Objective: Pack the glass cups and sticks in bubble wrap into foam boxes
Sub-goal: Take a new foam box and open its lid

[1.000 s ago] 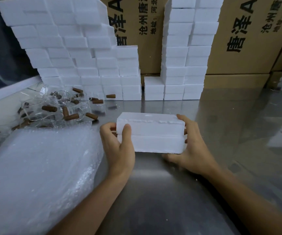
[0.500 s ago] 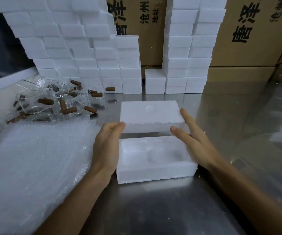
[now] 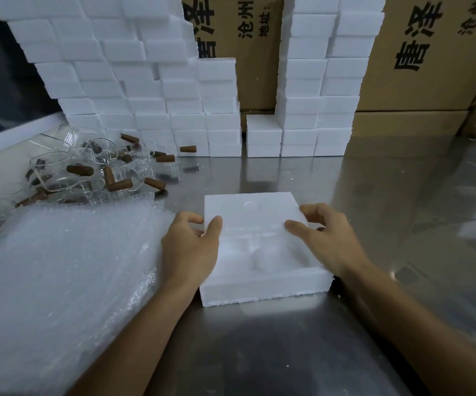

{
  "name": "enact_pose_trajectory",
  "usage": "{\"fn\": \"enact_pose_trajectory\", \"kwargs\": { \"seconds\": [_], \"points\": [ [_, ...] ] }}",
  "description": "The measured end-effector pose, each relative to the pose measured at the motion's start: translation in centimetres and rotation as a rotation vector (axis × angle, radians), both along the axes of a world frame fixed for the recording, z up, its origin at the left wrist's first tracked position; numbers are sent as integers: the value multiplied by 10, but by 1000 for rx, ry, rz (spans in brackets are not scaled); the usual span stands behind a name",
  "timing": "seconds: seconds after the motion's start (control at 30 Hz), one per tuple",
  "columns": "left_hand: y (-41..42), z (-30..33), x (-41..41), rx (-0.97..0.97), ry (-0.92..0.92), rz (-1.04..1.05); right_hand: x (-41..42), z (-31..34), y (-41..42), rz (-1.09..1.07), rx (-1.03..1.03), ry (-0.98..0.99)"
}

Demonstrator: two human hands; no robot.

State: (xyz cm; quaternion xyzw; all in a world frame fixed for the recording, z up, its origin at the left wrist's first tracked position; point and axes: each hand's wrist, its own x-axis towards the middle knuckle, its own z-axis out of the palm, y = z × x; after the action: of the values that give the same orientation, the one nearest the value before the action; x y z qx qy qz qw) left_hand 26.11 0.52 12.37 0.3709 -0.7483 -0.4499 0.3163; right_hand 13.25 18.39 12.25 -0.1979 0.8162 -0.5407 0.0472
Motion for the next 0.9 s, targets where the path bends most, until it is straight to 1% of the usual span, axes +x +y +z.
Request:
{"fn": "enact_pose_trajectory", "kwargs": {
  "seconds": [0.1,0.2,0.3,0.4,0.43,0.5,0.57,0.63,0.7,0.83,0.9],
  "points": [
    [-9,7,-14,-39,-44,-18,0,5,-8,-46,-12,-33],
    [-17,17,-22,-60,-95,-105,3,9,-13,-63,9,-19],
    [-21,18,-21,-142,-156,-188,4,11,-11,-4,126,76],
    [-22,11,-19,-251,-140,-173,2,16,-8,24,236,128],
    [-23,10,-19,-283,-139,-182,1,19,-8,18,312,168],
    [-26,9,-22,-308,-136,-252,-2,26,-14,-23,488,312],
    [-27,9,-24,-249,-93,-316,-4,34,-25,-57,586,466],
    [-28,8,-26,-179,-52,-333,-6,39,-43,-45,633,539],
    [-26,6,-27,-127,-28,-335,-8,40,-67,4,635,540],
    [-28,4,-28,-59,1,-337,-15,37,-123,106,521,561],
    [-28,3,-28,-51,11,-338,-24,38,-150,163,447,528]
  ]
}}
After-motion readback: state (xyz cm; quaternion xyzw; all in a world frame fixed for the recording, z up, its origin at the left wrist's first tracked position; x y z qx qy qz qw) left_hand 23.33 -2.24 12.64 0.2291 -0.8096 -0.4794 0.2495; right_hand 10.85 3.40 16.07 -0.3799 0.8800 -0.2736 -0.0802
